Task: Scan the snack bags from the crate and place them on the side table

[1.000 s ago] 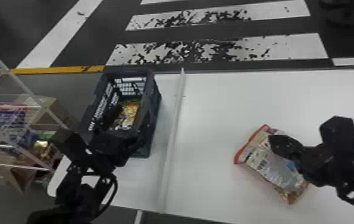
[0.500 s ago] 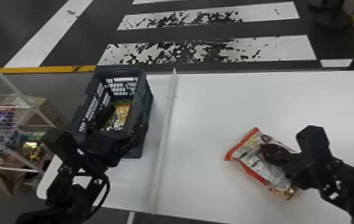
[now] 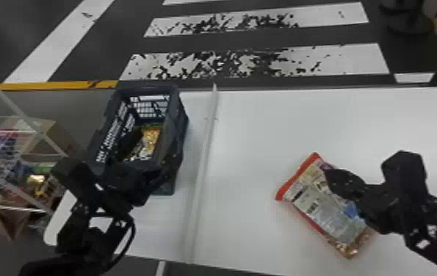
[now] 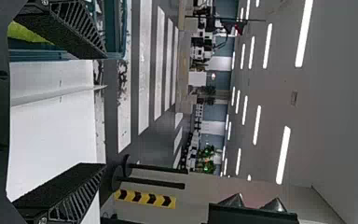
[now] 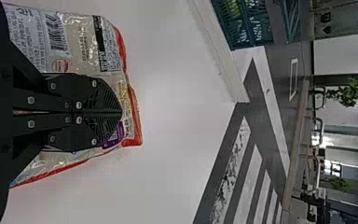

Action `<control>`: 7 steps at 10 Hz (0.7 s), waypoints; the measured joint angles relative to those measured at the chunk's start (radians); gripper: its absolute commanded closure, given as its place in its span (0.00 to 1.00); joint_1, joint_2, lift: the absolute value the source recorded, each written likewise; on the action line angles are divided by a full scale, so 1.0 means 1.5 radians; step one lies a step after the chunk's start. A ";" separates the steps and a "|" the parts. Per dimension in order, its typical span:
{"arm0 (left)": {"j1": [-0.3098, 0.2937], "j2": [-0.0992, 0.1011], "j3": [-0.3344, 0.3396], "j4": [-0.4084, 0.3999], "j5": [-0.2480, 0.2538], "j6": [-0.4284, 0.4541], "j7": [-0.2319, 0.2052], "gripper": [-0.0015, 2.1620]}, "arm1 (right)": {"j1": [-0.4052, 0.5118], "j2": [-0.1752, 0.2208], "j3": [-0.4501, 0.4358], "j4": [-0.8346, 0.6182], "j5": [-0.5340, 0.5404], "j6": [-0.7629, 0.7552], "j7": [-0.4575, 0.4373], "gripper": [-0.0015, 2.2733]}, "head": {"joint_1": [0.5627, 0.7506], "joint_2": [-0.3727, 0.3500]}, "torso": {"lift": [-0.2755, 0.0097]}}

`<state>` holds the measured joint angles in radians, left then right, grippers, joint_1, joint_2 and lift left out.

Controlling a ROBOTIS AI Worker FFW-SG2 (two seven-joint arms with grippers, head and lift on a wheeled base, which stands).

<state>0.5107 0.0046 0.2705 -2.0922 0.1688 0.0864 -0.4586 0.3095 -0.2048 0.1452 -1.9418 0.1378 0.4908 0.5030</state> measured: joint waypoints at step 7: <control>0.000 0.000 0.004 0.005 0.006 -0.001 -0.004 0.02 | 0.103 -0.013 -0.033 -0.051 0.027 0.015 0.059 0.97 | 0.70 0.78 | 0.64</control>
<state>0.5108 0.0046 0.2764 -2.0847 0.1783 0.0852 -0.4647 0.4641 -0.2246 0.0950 -2.0184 0.1787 0.5127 0.5910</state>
